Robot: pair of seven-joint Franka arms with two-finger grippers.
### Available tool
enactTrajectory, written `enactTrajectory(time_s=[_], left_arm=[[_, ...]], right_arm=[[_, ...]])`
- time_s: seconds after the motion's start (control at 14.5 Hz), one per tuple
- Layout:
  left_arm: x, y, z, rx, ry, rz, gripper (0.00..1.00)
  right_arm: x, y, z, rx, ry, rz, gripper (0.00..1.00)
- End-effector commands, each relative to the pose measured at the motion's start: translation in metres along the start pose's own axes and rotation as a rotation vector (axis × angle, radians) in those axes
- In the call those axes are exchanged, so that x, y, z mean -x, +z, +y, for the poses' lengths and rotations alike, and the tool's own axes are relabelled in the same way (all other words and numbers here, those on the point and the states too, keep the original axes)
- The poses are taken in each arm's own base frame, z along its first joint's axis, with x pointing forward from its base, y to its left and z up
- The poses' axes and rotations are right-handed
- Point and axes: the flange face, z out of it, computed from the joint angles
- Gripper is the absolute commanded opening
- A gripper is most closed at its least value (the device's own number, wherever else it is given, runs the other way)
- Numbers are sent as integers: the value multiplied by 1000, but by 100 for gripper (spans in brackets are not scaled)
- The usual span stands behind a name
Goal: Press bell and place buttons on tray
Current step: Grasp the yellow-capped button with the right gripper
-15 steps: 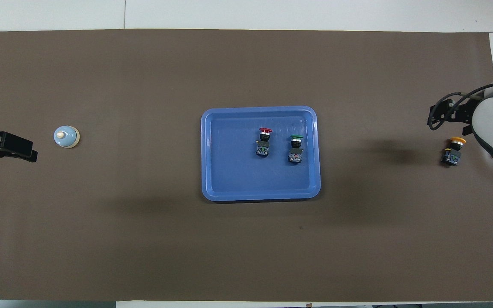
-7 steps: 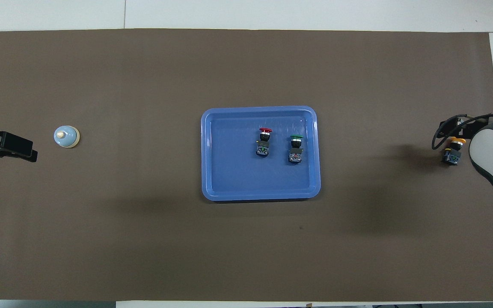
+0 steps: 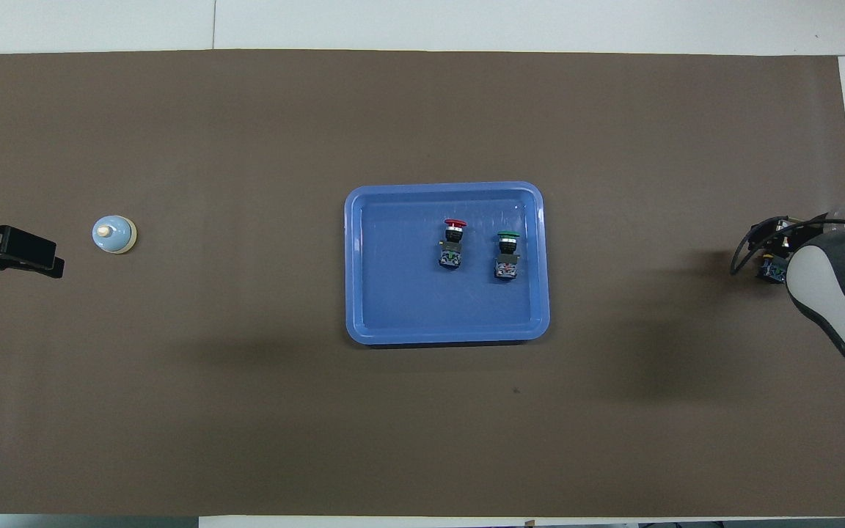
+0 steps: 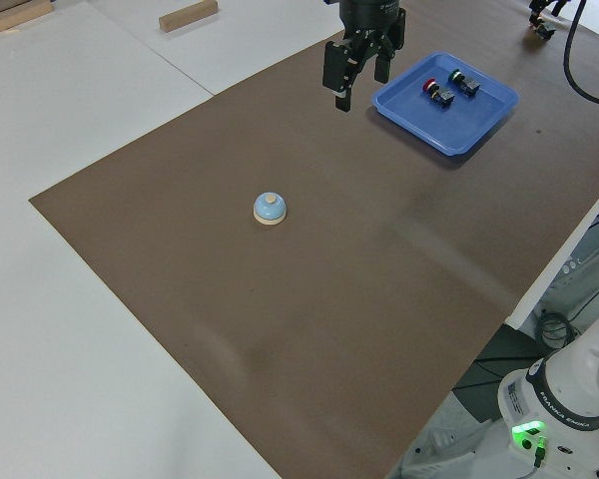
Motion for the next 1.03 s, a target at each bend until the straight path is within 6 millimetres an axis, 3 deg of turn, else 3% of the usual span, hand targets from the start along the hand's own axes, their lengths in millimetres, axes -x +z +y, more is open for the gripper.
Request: enactTrajectory(time_s=[0.0, 0.07, 0.14, 0.28, 0.34, 0.62, 0.76, 0.96], left_arm=[[2, -3, -1, 7, -9, 15, 100], [2, -3, -1, 7, -9, 14, 100], [2, -3, -1, 7, -9, 14, 100], [2, -4, -1, 7, -9, 15, 100], [2, -4, -1, 7, -9, 15, 100], [2, -4, -1, 7, -9, 15, 100], [2, -4, -1, 7, -9, 15, 100], [2, -4, -1, 7, -9, 15, 100]], right_arm=[[-1, 19, -1, 9, 28, 6, 100], [-1, 22, -1, 9, 26, 2, 93], [-1, 23, -1, 9, 23, 2, 75], [0, 24, -2, 11, 17, -13, 8], [1, 23, -2, 13, 18, -21, 0], [1, 4, -12, 33, -3, -76, 0], [-6, -22, -40, 47, -46, -93, 0], [-16, -93, -117, 59, -147, -96, 0]])
